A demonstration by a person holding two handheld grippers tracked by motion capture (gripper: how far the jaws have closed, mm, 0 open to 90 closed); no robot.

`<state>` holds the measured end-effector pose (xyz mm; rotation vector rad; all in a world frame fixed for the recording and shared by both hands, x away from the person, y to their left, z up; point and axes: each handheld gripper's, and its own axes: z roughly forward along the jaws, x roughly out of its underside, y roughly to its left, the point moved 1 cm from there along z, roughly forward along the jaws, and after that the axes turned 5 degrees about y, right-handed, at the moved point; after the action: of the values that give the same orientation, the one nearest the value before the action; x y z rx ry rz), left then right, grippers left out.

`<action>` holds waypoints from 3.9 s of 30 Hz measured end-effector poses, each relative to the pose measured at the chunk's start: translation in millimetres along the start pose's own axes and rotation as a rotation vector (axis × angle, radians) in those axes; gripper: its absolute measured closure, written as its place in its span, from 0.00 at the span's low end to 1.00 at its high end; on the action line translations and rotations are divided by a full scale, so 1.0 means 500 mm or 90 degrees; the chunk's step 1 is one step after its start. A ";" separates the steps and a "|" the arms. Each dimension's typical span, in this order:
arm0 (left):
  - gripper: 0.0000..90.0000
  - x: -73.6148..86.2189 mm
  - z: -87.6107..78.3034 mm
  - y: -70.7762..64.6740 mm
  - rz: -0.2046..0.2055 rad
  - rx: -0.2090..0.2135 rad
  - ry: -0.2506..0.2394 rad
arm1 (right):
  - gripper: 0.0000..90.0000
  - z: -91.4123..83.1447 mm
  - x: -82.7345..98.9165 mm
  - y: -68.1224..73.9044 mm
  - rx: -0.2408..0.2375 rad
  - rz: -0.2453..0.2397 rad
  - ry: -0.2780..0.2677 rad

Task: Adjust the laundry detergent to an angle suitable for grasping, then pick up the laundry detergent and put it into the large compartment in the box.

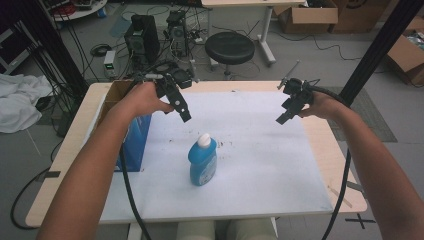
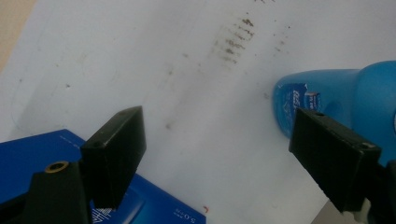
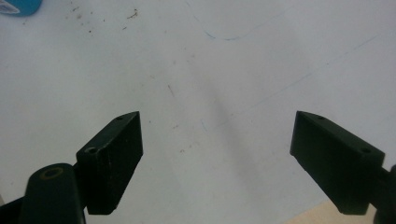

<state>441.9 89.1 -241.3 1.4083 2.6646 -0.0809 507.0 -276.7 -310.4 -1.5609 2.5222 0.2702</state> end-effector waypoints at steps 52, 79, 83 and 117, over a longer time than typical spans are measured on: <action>0.22 0.015 -0.063 -0.133 -0.165 0.050 -0.035 | 0.18 0.000 0.013 0.022 0.005 -0.013 -0.001; 0.22 -0.014 -0.008 -0.209 -0.133 0.053 0.004 | 0.18 0.000 0.010 0.028 0.005 -0.017 -0.004; 0.22 -0.017 0.011 -0.212 -0.133 0.059 0.012 | 0.18 0.001 0.009 0.028 0.004 -0.017 -0.002; 0.22 -0.016 0.117 -0.222 -0.151 0.041 0.046 | 0.18 0.007 0.002 0.031 0.001 -0.022 -0.006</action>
<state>359.7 13.8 -299.7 1.1259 2.9015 -0.1427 493.0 -270.2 -312.9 -1.5969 2.4859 0.2697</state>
